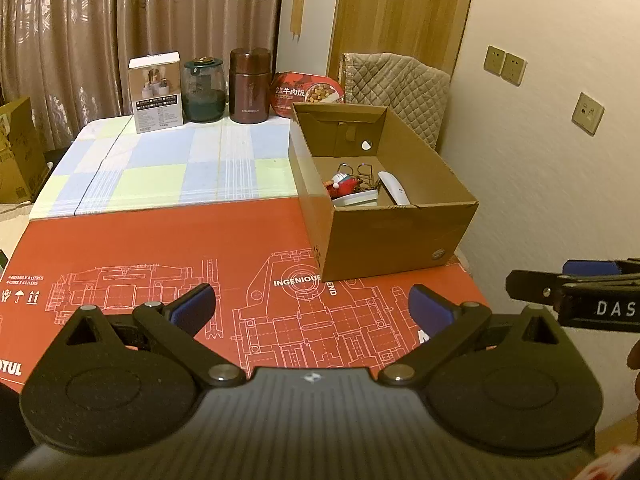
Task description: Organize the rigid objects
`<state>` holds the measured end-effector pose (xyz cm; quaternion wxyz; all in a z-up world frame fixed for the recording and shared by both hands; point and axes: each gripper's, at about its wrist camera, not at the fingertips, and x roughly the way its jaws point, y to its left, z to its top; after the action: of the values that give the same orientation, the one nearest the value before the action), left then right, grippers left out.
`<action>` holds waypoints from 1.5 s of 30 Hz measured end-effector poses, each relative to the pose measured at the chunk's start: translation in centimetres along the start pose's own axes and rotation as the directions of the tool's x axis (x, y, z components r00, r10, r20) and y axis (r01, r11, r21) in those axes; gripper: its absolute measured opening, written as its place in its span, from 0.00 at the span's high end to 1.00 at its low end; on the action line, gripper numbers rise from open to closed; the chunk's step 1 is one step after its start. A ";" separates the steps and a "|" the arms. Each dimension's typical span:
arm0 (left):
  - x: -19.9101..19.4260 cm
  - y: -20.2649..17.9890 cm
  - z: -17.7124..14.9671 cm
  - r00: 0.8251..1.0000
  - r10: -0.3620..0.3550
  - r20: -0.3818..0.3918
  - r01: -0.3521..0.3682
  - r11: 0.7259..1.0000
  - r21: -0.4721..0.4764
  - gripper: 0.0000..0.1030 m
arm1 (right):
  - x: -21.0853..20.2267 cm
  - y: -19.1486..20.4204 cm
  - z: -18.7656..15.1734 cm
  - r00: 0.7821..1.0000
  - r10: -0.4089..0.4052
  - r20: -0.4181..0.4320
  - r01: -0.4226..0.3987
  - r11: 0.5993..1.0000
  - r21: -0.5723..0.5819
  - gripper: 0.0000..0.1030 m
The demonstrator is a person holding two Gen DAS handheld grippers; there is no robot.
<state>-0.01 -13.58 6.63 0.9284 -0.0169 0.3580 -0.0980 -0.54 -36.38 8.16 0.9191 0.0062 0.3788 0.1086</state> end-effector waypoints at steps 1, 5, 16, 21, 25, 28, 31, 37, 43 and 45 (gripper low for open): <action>0.0 0.0 0.0 1.000 0.002 0.001 -0.002 1.000 0.002 0.02 | 0.0 0.0 0.0 1.000 -0.001 0.000 0.001 1.000 0.000 0.22; 0.2 0.2 -0.1 1.000 0.004 -0.001 -0.004 1.000 -0.002 0.01 | 0.0 0.1 0.0 1.000 -0.001 0.000 0.001 1.000 0.001 0.22; 0.1 0.2 -0.1 1.000 0.001 0.000 -0.001 1.000 -0.002 0.02 | 0.0 0.1 0.0 1.000 0.001 -0.001 -0.001 1.000 0.000 0.22; 0.1 0.2 -0.1 1.000 0.000 -0.002 0.000 1.000 -0.003 0.01 | 0.0 0.2 0.1 1.000 0.000 0.001 0.000 1.000 0.000 0.22; 0.2 0.2 0.0 1.000 -0.002 -0.001 0.002 1.000 -0.005 0.02 | 0.1 0.4 0.1 1.000 -0.002 0.001 0.002 1.000 0.003 0.22; 0.2 0.1 0.0 1.000 -0.002 -0.002 0.002 1.000 -0.006 0.02 | 0.1 0.4 0.1 1.000 -0.002 0.001 0.002 1.000 0.003 0.22; 0.2 0.1 -0.1 1.000 -0.003 -0.002 0.003 1.000 -0.006 0.02 | 0.1 0.4 0.1 1.000 -0.003 0.001 0.003 1.000 0.003 0.22; 0.2 0.1 -0.1 1.000 -0.005 -0.001 0.005 1.000 -0.008 0.02 | 0.0 0.4 0.2 1.000 -0.002 0.003 0.002 1.000 0.004 0.22; 0.2 0.0 0.0 1.000 -0.014 0.004 0.014 1.000 -0.009 0.02 | 0.1 0.4 0.2 1.000 -0.001 0.003 0.001 1.000 0.004 0.22; 0.1 -0.1 0.0 1.000 -0.009 0.014 0.009 1.000 -0.010 0.02 | 0.0 0.4 0.3 1.000 -0.001 0.006 0.001 1.000 0.004 0.22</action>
<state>0.07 -13.75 6.56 0.9303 -0.0238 0.3520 -0.1003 -0.41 -35.96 8.42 0.9202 0.0083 0.3763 0.1075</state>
